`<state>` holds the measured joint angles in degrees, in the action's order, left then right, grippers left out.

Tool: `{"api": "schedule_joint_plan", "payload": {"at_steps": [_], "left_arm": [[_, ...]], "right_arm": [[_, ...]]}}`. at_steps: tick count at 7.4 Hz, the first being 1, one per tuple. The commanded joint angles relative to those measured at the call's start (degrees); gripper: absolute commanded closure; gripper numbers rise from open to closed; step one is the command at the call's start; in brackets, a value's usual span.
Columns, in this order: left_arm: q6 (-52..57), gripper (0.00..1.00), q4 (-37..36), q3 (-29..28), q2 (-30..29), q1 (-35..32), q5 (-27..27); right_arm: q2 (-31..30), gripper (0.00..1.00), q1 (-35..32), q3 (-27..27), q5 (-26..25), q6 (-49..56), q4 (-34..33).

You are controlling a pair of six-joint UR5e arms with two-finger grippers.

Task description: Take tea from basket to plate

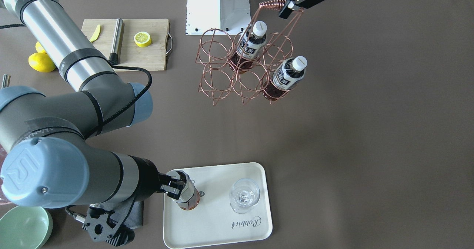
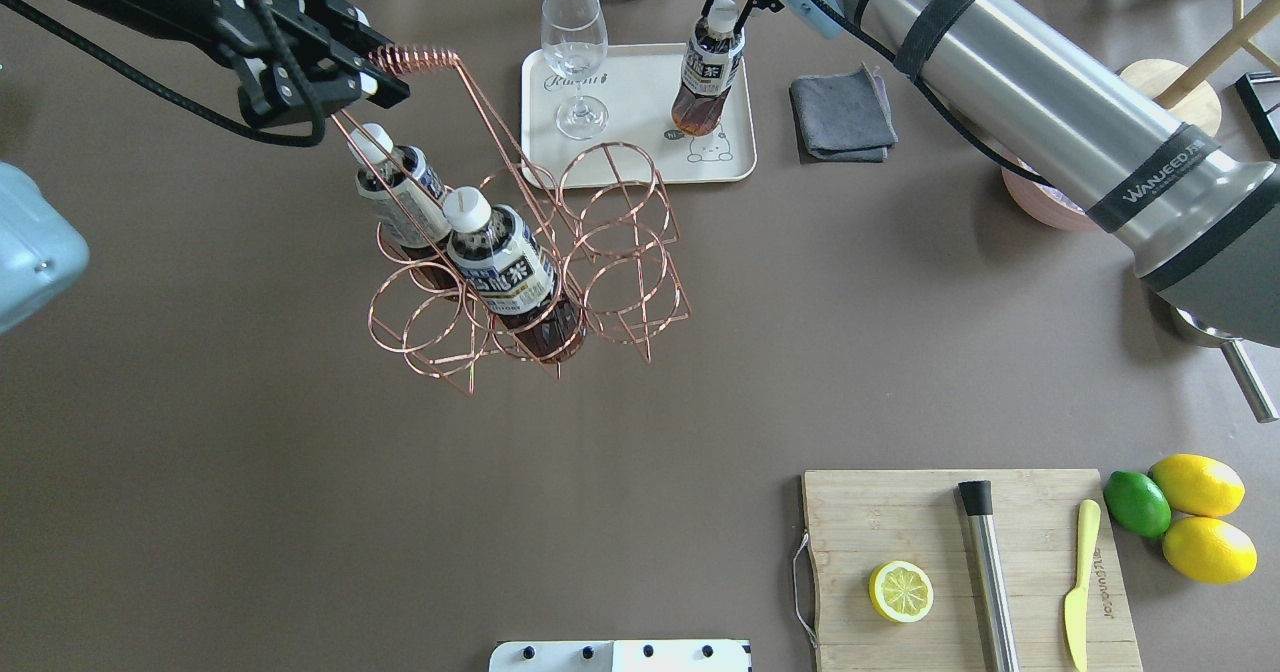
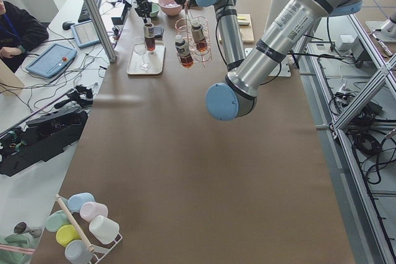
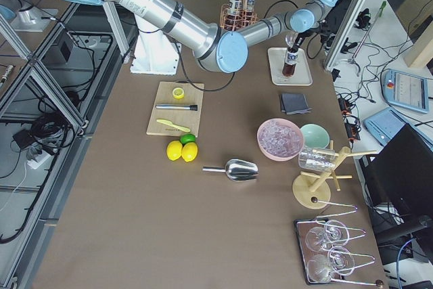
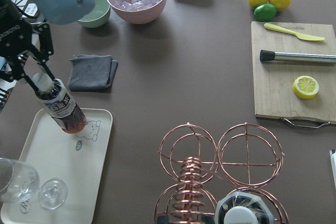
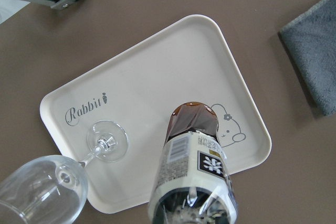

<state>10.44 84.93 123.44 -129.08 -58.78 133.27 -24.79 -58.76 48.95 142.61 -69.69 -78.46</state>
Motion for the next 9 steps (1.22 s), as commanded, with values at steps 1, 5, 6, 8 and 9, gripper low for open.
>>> {"api": "schedule_joint_plan", "payload": {"at_steps": [1,5,6,8,9], "left_arm": [[2.1,1.00,0.0,-5.8,3.7,-9.6,4.7],[25.9,1.00,0.0,-22.1,2.7,-19.2,4.8],[30.4,1.00,-0.5,-23.4,2.6,-20.1,4.2],[38.7,1.00,-0.6,-27.1,2.2,-22.1,2.2],[43.3,1.00,-0.5,-30.0,1.6,-23.5,1.5]], "right_arm": [[0.3,1.00,1.6,-0.1,-3.6,0.2,1.1],[0.9,0.01,2.0,0.2,-3.7,3.2,0.9],[1.1,0.01,2.1,0.6,-3.6,3.2,0.8],[0.5,0.00,2.3,6.4,-2.8,3.3,-3.2],[-2.0,0.00,3.2,13.1,-2.7,3.6,-8.4]]}}
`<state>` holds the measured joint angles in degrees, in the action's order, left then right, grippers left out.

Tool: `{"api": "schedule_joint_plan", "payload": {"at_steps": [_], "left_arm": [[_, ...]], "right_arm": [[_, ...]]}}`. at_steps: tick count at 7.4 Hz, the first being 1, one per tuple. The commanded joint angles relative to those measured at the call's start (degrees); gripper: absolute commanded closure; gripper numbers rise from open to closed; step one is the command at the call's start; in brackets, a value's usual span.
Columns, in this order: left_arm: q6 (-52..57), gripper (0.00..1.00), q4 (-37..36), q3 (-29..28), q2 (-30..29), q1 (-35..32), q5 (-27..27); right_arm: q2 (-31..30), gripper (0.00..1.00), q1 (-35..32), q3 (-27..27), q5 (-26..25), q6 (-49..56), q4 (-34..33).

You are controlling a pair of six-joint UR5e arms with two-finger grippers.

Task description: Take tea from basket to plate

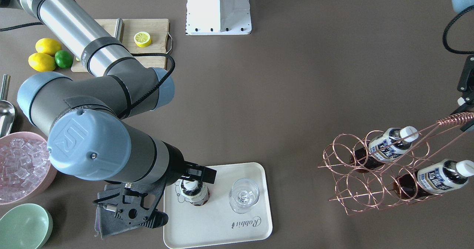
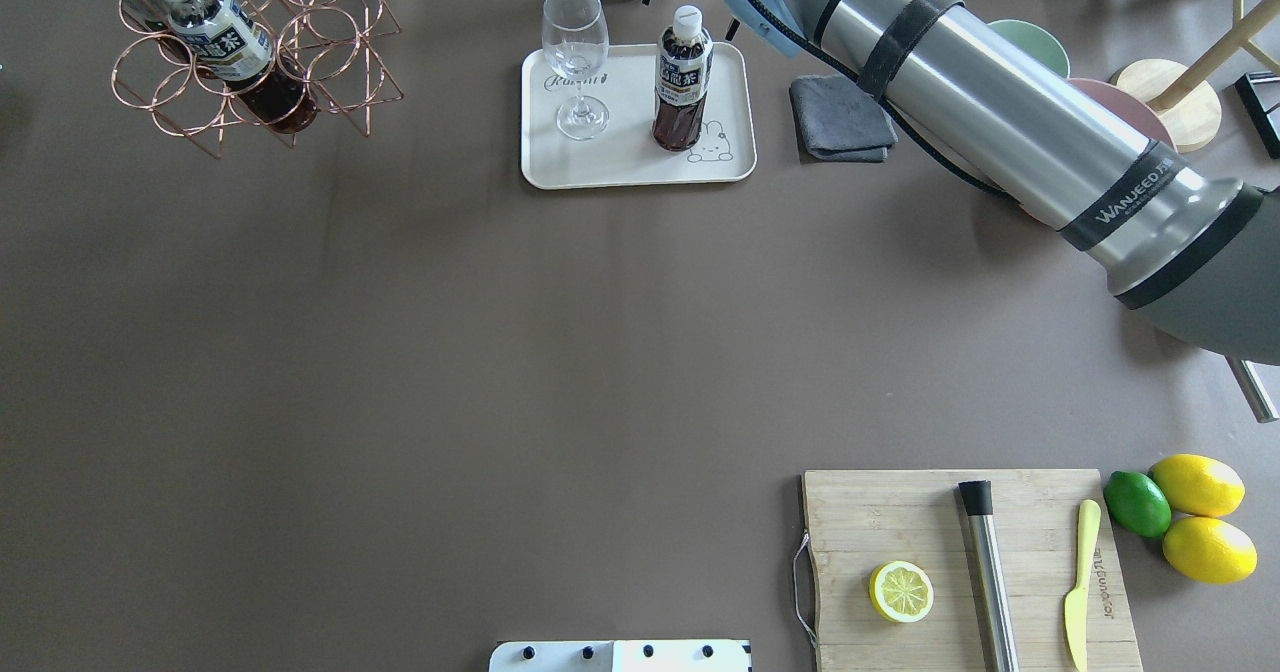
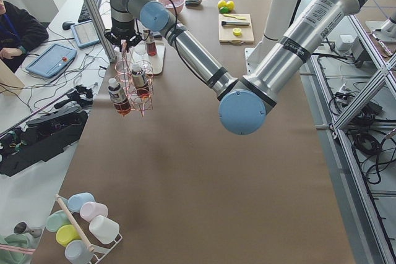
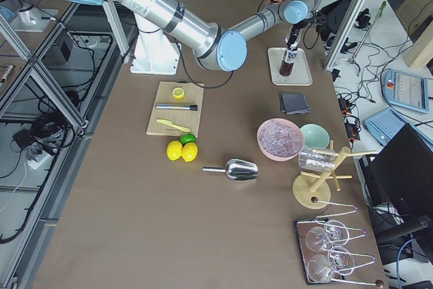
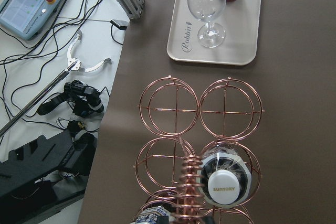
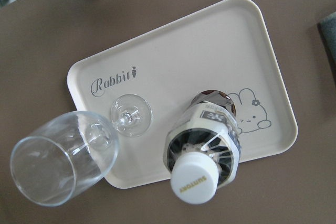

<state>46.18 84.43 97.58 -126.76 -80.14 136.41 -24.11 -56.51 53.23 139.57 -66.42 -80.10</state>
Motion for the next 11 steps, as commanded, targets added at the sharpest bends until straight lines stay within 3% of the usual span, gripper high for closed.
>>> {"api": "schedule_joint_plan", "payload": {"at_steps": [1,3,5,8,11], "left_arm": [[12.7,1.00,0.0,-8.2,-2.0,-3.4,-1.7],[18.4,1.00,0.0,-11.8,-2.1,-4.1,-1.7],[22.9,1.00,0.6,-16.2,-2.2,-4.1,-1.6],[23.5,1.00,0.9,-19.9,-2.3,-3.5,-1.4],[23.3,1.00,0.9,-20.5,-1.8,-3.5,-1.4]], "right_arm": [[-7.6,0.00,1.3,17.0,0.4,0.4,-9.3],[-15.1,0.00,-1.7,26.2,0.5,7.7,-12.7],[-25.4,0.00,-4.3,36.8,-0.9,22.2,-20.1],[-48.7,0.00,-7.6,54.6,-5.5,37.9,-22.5],[-67.1,0.00,-18.2,56.5,-6.4,55.6,-22.4]]}}
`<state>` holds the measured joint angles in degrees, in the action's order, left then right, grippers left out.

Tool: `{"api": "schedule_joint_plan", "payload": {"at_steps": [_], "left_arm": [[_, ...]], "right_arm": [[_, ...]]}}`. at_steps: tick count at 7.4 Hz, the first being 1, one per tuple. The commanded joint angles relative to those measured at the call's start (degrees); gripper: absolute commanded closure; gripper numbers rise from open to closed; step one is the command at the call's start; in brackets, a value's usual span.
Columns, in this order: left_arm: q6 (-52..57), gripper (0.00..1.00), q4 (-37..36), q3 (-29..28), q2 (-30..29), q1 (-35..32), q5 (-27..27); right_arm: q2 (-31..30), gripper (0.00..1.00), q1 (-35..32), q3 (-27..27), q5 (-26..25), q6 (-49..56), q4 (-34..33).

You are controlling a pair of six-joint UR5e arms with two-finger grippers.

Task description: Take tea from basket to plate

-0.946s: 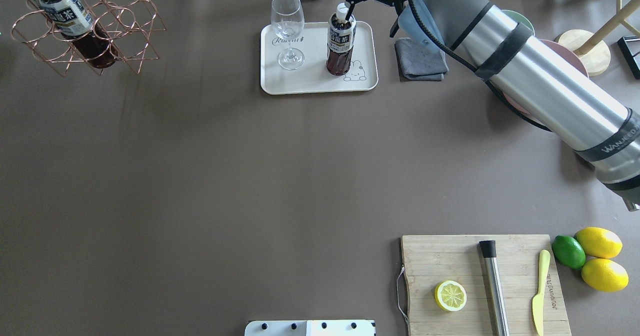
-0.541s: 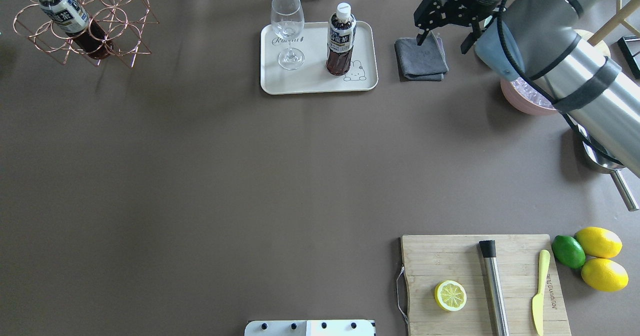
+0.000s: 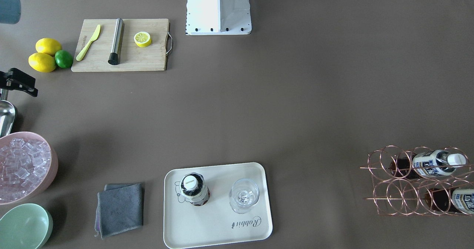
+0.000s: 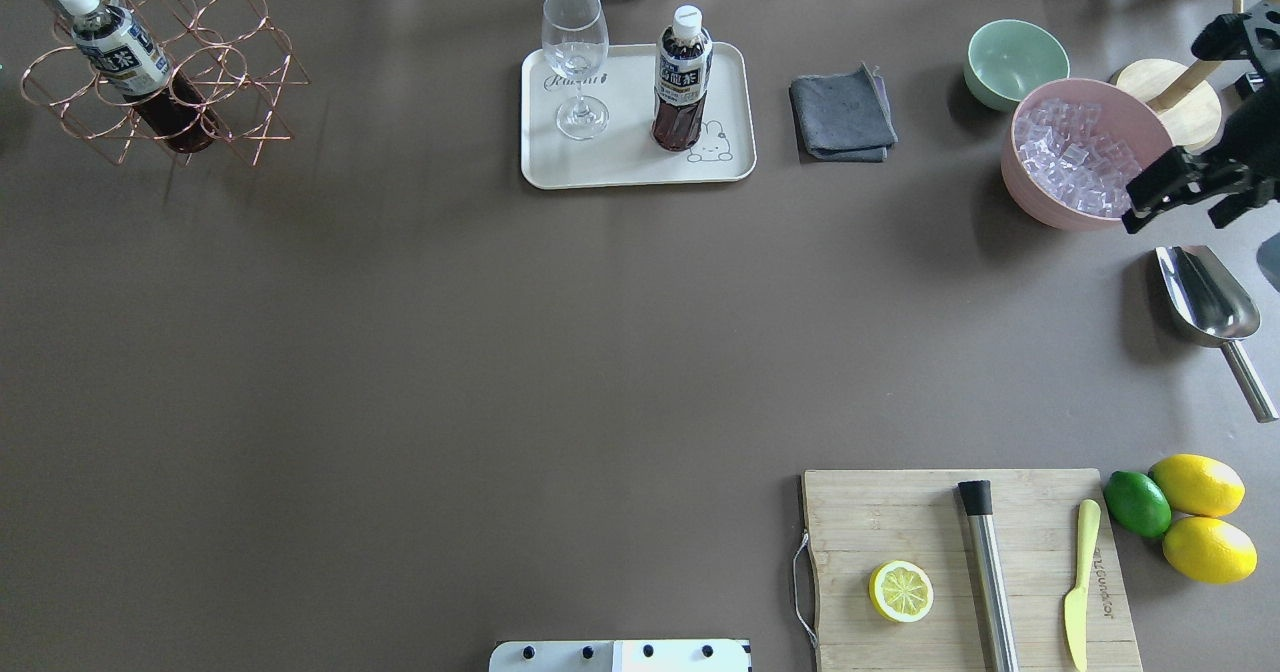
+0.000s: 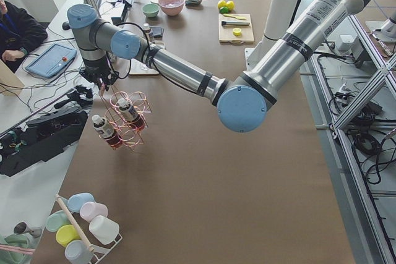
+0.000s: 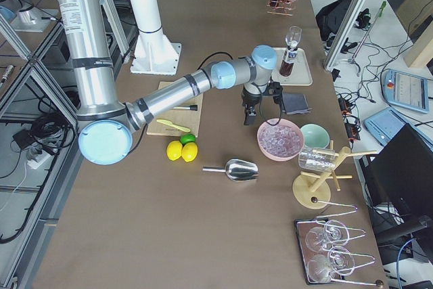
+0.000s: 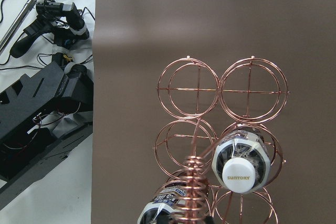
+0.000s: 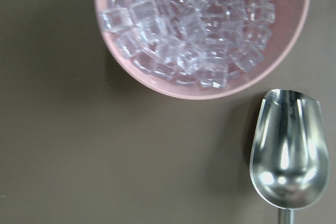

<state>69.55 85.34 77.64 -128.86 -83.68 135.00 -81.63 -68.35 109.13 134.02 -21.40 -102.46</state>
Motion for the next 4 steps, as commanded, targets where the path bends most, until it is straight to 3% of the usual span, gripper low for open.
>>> {"api": "schedule_joint_plan", "payload": {"at_steps": [1,2,4], "left_arm": [[-0.2,1.00,0.0,-1.1,0.2,0.0,0.0],[-0.3,1.00,0.0,-1.6,0.0,0.0,0.0],[-0.5,1.00,0.0,-3.1,-0.5,0.0,0.0]], "right_arm": [[-12.9,0.00,-10.7,0.9,-3.1,15.9,0.2],[-16.3,0.00,-14.7,0.1,-4.6,28.5,0.3],[-21.0,0.01,-19.1,-0.5,-8.2,33.6,0.3]]}}
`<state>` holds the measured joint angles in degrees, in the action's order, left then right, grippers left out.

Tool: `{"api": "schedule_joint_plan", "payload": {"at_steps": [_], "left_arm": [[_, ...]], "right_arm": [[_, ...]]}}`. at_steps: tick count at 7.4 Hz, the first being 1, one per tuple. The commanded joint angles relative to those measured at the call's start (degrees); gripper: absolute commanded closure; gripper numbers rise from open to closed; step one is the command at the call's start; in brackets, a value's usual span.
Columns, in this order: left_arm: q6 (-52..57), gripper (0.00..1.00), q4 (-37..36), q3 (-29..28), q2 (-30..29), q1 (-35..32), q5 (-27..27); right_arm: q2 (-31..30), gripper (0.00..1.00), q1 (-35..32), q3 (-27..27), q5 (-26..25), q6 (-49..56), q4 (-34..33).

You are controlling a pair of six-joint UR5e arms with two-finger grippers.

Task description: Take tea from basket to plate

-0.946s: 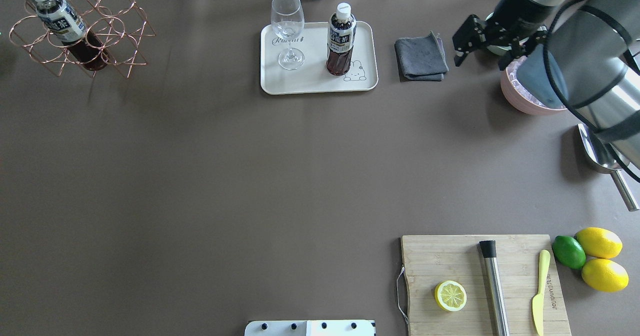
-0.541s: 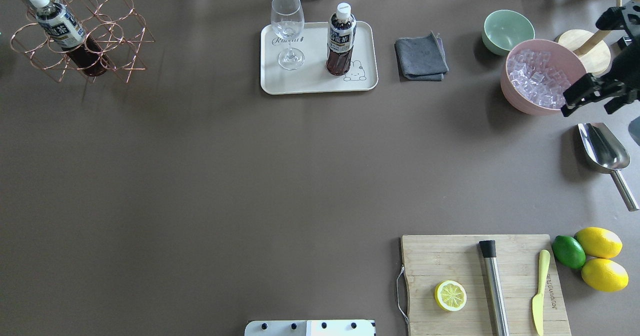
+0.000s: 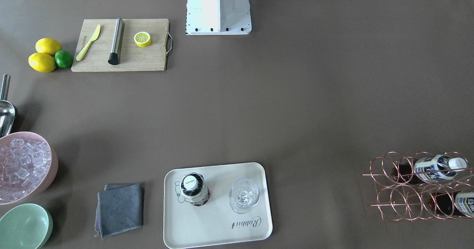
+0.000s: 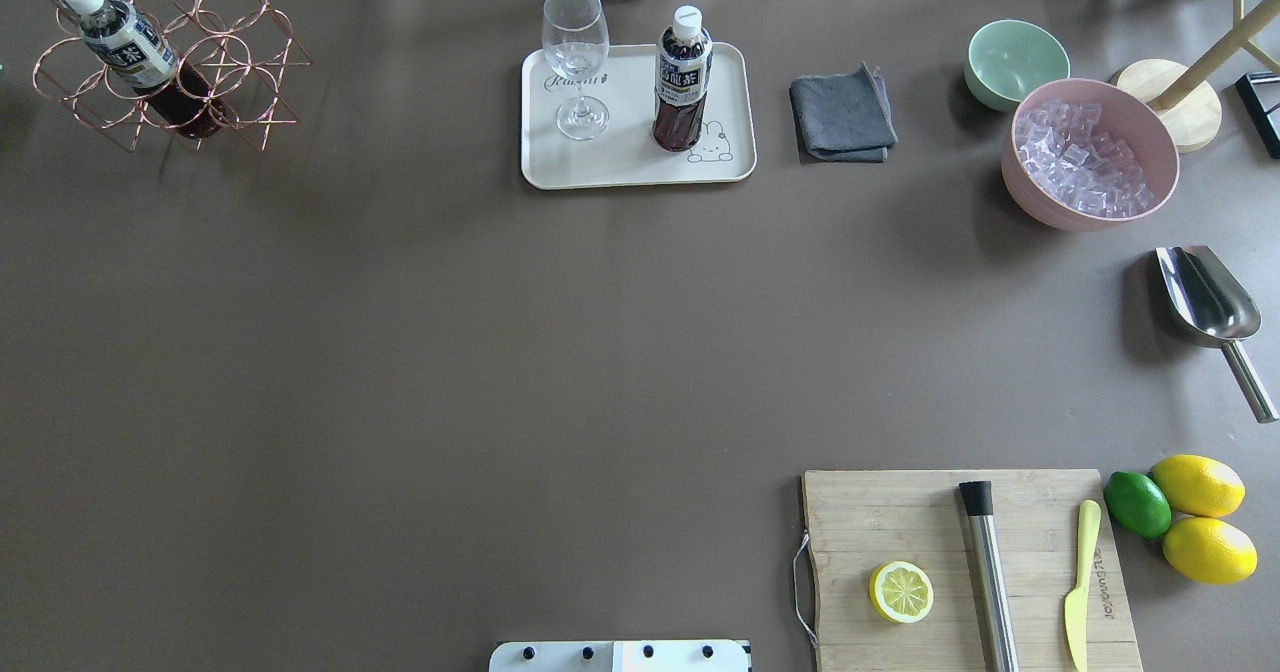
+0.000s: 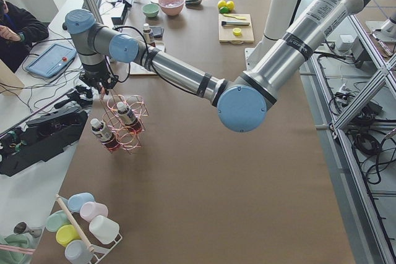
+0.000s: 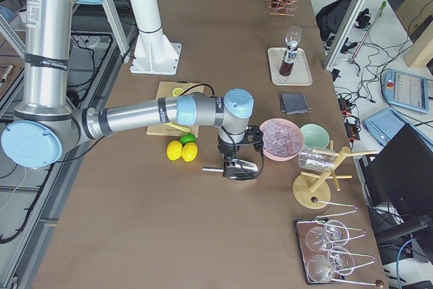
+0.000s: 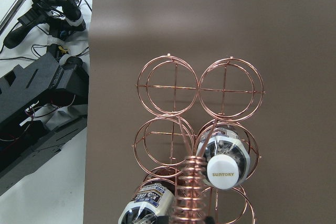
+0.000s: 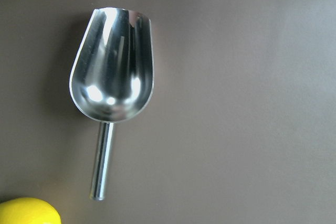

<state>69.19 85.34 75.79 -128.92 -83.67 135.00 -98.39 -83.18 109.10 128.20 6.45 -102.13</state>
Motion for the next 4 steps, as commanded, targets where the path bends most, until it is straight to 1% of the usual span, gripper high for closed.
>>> {"api": "schedule_joint_plan", "payload": {"at_steps": [1,3,4], "left_arm": [[-0.1,1.00,0.0,-1.6,-0.5,0.0,0.0],[-0.2,1.00,0.2,-3.5,-1.2,0.0,0.0],[-0.3,1.00,0.7,-4.2,-1.3,0.1,0.0]], "right_arm": [[-5.7,0.01,-6.7,-1.7,-2.3,5.9,0.0],[-5.6,0.00,-11.3,-3.0,1.4,6.1,0.2],[-5.2,0.00,-11.7,-2.5,1.6,6.1,0.2]]}}
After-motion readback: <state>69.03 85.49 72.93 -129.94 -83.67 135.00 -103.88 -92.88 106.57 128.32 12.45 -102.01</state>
